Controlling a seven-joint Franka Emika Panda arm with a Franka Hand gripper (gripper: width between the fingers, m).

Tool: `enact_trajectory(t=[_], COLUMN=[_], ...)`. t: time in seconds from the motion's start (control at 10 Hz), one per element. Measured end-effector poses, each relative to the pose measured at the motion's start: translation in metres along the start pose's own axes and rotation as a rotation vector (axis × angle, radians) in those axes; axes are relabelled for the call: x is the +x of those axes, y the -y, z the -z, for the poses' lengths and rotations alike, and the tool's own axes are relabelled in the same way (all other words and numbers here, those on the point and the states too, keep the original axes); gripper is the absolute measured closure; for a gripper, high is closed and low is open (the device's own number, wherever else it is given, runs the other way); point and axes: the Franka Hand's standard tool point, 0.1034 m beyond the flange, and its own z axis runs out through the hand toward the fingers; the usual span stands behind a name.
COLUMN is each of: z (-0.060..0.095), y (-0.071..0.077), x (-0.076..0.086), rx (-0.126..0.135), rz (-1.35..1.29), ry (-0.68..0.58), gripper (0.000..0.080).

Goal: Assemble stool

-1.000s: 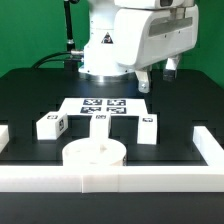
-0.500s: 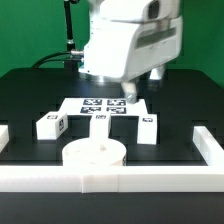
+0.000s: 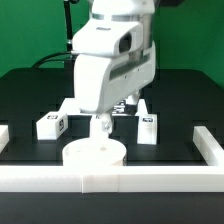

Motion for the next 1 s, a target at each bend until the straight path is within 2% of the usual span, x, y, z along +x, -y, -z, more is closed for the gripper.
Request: enact_trajectory(t=[0.5, 0.7, 1.0], z=[-0.023, -0.029, -0.034], y=[0.005, 0.005, 0.004], x=[-0.01, -0.013, -0.012], rx=[0.033, 0.035, 0.016], rz=[-0.008, -0.011, -0.012], ry=[0.014, 0.014, 0.0], gripper=[0.015, 0.015, 0.015])
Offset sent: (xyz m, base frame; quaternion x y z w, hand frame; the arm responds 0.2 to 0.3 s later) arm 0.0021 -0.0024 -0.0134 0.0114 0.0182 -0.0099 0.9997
